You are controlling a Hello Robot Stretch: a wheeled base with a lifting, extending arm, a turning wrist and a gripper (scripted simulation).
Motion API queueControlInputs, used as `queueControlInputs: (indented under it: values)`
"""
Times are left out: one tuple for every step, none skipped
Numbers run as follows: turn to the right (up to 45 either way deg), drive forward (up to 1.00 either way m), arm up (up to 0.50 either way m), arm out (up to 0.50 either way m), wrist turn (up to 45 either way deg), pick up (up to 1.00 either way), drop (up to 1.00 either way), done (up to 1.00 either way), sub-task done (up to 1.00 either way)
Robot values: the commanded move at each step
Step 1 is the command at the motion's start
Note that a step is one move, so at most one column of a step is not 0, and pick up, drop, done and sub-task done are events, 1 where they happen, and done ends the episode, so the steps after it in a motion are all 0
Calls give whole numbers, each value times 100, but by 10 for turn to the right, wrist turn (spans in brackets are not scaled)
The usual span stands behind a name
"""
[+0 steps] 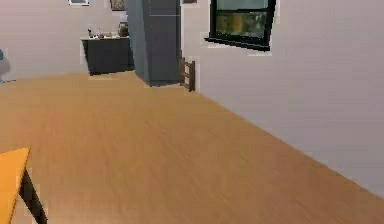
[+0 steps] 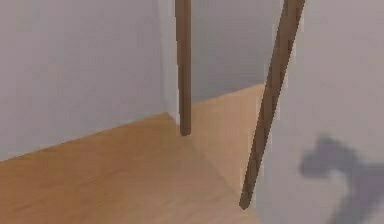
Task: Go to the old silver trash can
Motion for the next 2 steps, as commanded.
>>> queueControlInputs:
  values:
    - [450,0,0,0,0,0,0,0,0]
    - [360,0,0,0,0,0,0,0,0]
